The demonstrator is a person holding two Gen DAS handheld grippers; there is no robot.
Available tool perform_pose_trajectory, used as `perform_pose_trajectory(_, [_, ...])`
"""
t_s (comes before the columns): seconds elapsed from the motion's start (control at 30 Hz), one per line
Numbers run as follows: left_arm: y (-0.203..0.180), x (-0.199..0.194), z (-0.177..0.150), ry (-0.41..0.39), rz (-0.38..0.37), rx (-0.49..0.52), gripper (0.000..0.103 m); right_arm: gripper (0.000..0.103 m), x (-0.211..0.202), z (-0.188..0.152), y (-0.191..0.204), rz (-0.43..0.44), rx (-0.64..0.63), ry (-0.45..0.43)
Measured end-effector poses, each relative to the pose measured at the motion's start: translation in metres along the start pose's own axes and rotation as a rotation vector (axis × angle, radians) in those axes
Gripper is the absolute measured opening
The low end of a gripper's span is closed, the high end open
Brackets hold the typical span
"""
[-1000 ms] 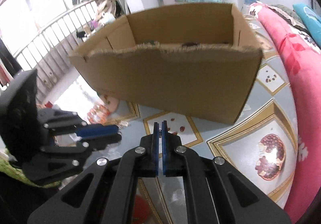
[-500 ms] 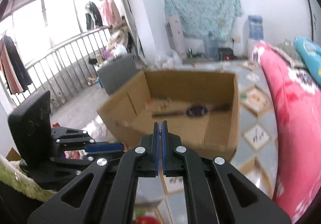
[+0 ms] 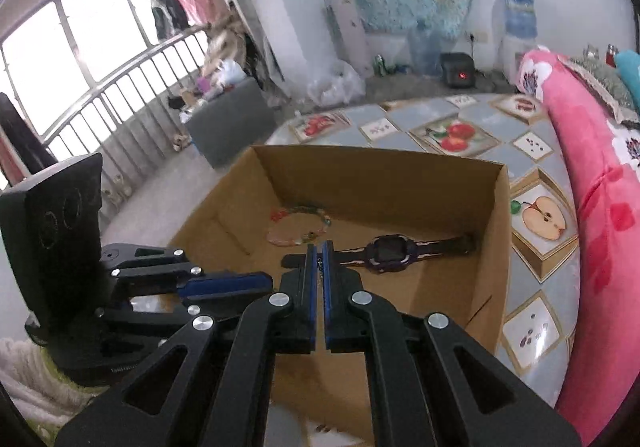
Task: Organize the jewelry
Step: 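Open both tools over the box and pull them back, then lower the left tool onto the silver charm and close it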
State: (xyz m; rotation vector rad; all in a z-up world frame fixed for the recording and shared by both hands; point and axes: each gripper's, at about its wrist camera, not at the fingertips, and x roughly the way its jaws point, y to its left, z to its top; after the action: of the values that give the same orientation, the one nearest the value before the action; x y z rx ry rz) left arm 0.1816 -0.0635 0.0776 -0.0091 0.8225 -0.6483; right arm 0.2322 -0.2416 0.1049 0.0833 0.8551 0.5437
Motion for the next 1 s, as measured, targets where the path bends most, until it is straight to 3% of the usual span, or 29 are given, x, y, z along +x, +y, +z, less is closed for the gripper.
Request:
perform_pose_trajectory(0.07, [0.006, 0.014, 0.004, 0.04, 0.013, -0.024, 0.014, 0.005, 0.009, 0.001, -0.006, 0.0, 0.011, 0.029])
perform_pose_trajectory(0.2, [0.015, 0.021, 0.004, 0.044, 0.009, -0.07, 0.027, 0.022, 0.013, 0.001, -0.015, 0.025, 0.04, 0.027])
perform_pose_trajectory(0.4, [0.025, 0.014, 0.004, 0.016, 0.007, -0.112, 0.028, 0.023, 0.007, 0.002, -0.023, 0.034, 0.064, 0.009])
perform_pose_trajectory(0.6, [0.029, -0.026, -0.01, -0.083, -0.009, -0.126, 0.028, 0.023, -0.037, -0.008, -0.014, 0.083, 0.047, -0.108])
perform_pose_trajectory(0.8, [0.023, -0.081, -0.054, -0.17, -0.018, -0.111, 0.032, 0.032, -0.094, -0.052, 0.012, 0.175, -0.059, -0.196])
perform_pose_trajectory(1.0, [0.011, -0.1, -0.101, -0.147, -0.03, -0.112, 0.033, 0.033, -0.095, -0.11, 0.033, 0.25, -0.066, -0.092])
